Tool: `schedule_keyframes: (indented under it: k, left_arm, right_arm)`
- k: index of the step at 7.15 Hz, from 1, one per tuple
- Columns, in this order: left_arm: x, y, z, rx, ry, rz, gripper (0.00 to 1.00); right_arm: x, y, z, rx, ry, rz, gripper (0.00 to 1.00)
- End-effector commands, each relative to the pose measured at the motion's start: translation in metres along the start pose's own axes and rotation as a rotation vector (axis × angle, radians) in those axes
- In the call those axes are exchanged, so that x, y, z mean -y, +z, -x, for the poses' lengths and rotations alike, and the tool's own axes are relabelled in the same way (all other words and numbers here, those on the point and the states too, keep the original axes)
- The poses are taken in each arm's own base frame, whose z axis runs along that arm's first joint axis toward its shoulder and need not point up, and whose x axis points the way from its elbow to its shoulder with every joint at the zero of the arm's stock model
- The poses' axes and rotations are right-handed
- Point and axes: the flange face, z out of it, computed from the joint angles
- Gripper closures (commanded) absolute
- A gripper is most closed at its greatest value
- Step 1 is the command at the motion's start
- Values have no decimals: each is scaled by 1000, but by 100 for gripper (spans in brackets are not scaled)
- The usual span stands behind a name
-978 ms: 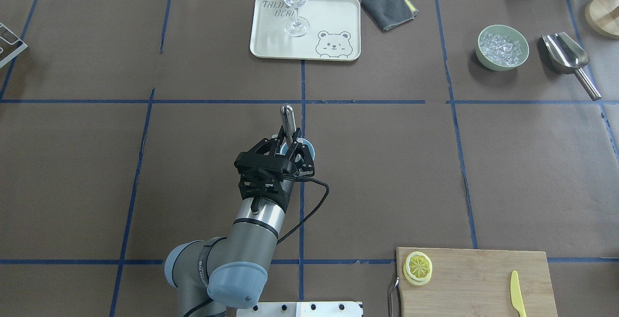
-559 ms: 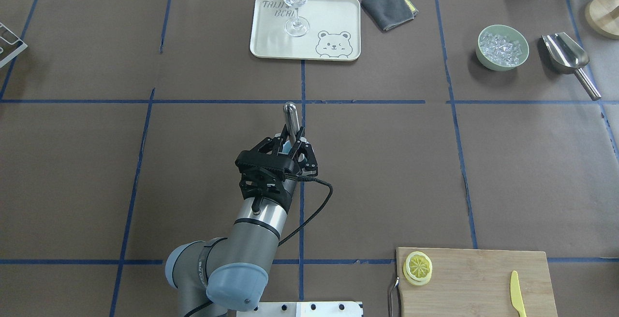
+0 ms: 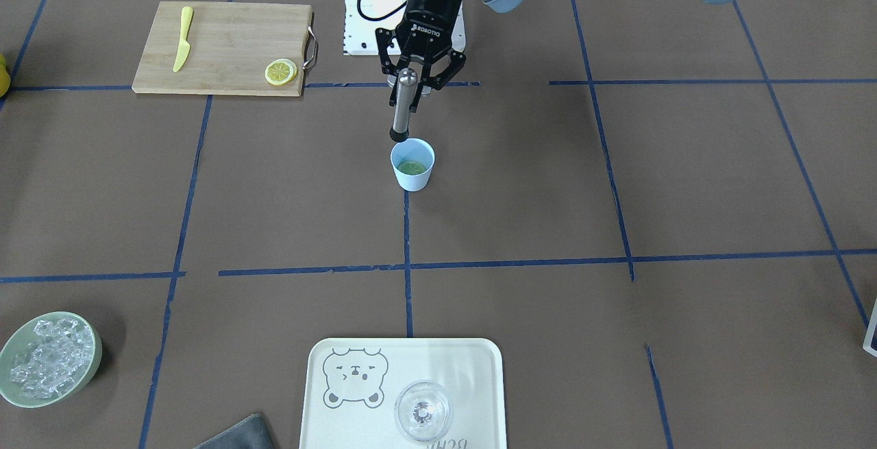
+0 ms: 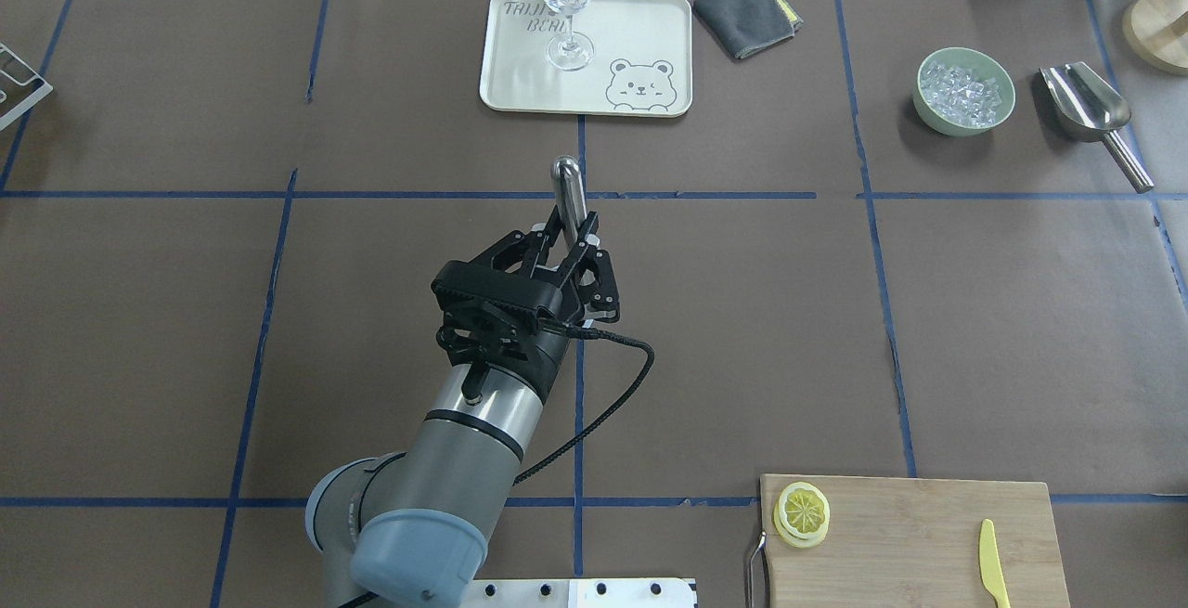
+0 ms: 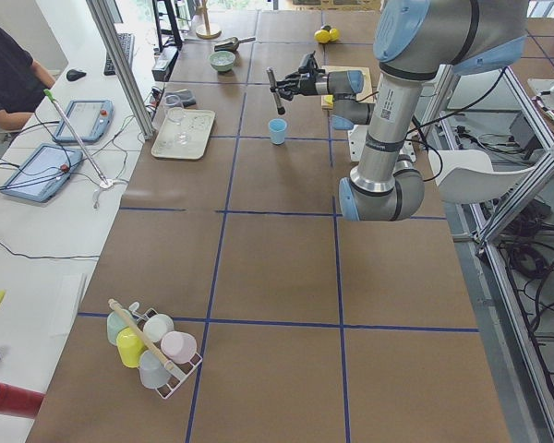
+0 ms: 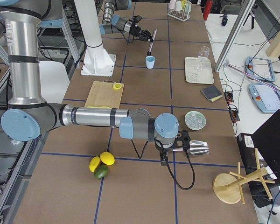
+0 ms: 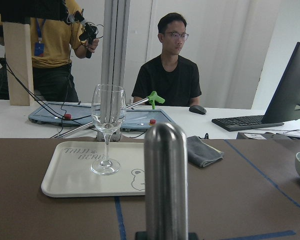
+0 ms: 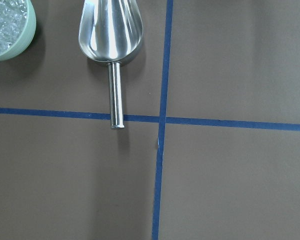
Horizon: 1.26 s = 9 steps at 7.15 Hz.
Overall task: Squeeze lemon into cup
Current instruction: 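Press the muddler down into the cup onto the lemon slice, then lift the muddler out of the cup and carry it back toward its spot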
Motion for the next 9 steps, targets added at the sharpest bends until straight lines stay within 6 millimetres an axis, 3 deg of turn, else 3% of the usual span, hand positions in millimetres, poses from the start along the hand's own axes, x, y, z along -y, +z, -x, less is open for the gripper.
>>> schedule_keyframes:
  k: [1, 2, 4, 6, 8, 9]
  left_arm:
    - [42, 9, 22, -79, 8, -48, 100]
    - [56, 25, 36, -101, 23, -42, 100]
    - [65, 44, 77, -126, 82, 2, 100]
    - [77, 48, 147, -151, 146, 75, 100]
    - [69, 48, 193, -133, 209, 174, 100]
    - [67, 44, 207, -135, 237, 247, 100]
  right_arm:
    - [4, -2, 3, 0, -6, -5, 0]
    - [6, -4, 4, -1, -9, -8, 0]
    - [9, -7, 7, -1, -18, -15, 0]
    - [10, -8, 9, -1, -20, -17, 0]
    - [4, -5, 5, -1, -11, -11, 0]
    - [4, -5, 4, -2, -11, -10, 0]
